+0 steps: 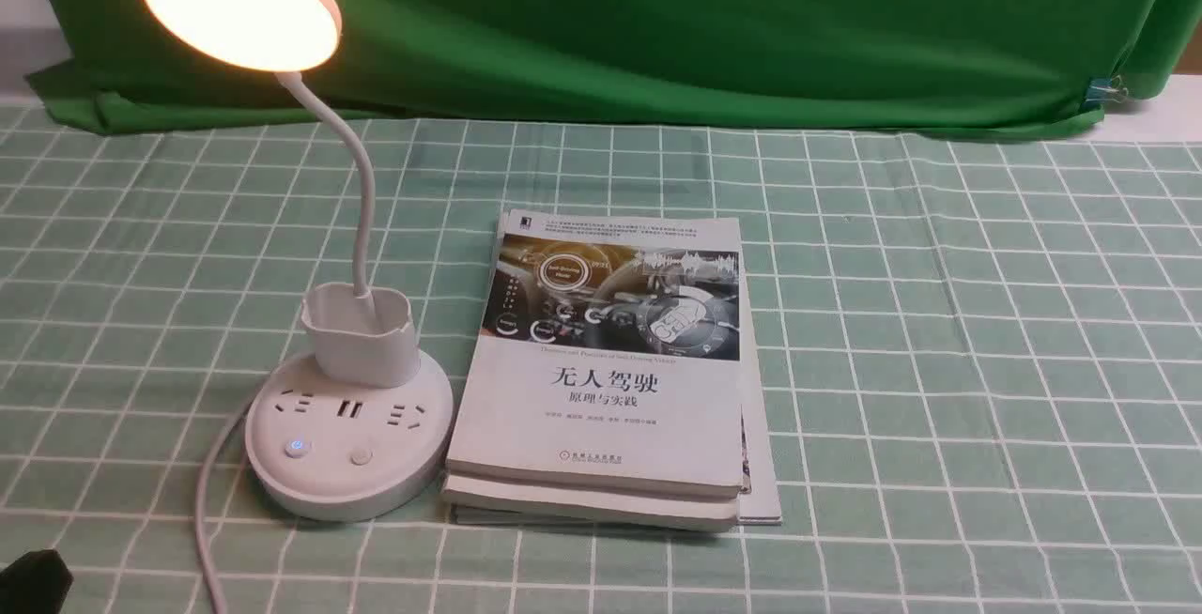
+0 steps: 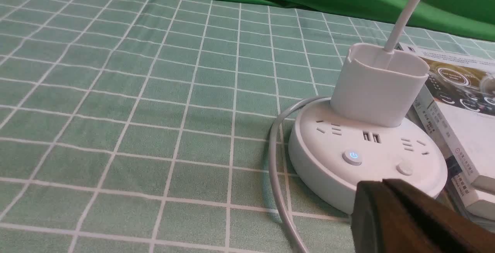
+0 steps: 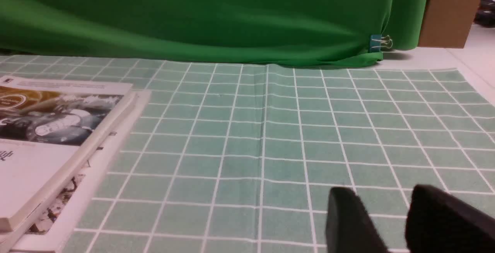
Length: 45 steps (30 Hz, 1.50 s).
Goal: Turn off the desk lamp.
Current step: Use the left arm to press the button switch on the lamp holder
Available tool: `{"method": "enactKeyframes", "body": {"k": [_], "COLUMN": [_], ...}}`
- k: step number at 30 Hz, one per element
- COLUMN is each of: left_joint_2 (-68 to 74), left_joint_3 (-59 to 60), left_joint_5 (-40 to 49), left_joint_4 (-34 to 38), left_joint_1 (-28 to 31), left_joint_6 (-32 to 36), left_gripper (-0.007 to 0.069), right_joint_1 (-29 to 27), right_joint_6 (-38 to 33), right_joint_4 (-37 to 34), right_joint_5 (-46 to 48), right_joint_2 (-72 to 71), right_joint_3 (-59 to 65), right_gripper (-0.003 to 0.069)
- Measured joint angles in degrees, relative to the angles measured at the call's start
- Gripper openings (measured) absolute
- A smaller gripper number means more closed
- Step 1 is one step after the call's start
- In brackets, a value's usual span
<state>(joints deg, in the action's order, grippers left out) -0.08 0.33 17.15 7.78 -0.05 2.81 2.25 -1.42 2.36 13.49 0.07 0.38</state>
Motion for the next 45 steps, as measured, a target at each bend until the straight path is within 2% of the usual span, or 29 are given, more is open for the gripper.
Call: {"method": "enactKeyframes", "body": {"k": [21, 26, 29, 33, 38, 41, 45], "left_joint_2": [0.0, 0.0, 0.0, 0.0, 0.0, 0.9, 8.9], "left_joint_3": [0.0, 0.0, 0.0, 0.0, 0.0, -3.0, -13.4], "left_joint_5": [-2.0, -6.8, -10.0, -12.8, -15.3, -9.1, 3.8], "left_joint_4": [1.4, 14.9, 27.0, 34.6, 35.5, 33.7, 25.7], "left_joint_1": [0.0, 0.0, 0.0, 0.0, 0.0, 0.0, 0.0], "left_joint_6": [-0.1, -2.8, -3.4, -3.2, -3.4, -2.8, -1.2], "left_gripper": [0.0001, 0.0001, 0.0001, 0.0001, 0.0001, 0.0001, 0.0001], "right_joint_1": [0.0, 0.0, 0.0, 0.0, 0.0, 0.0, 0.0], "right_joint_6": [0.0, 0.0, 0.0, 0.0, 0.0, 0.0, 0.0], "right_joint_4": [0.0, 0.0, 0.0, 0.0, 0.0, 0.0, 0.0], "right_joint_5": [0.0, 0.0, 0.0, 0.0, 0.0, 0.0, 0.0], "right_joint_2": [0.0, 0.0, 0.0, 0.0, 0.0, 0.0, 0.0], "right_joint_3": [0.0, 0.0, 0.0, 0.0, 0.0, 0.0, 0.0], "right_gripper": [0.0242, 0.0242, 0.0242, 0.0242, 0.0242, 0.0242, 0.0242]}}
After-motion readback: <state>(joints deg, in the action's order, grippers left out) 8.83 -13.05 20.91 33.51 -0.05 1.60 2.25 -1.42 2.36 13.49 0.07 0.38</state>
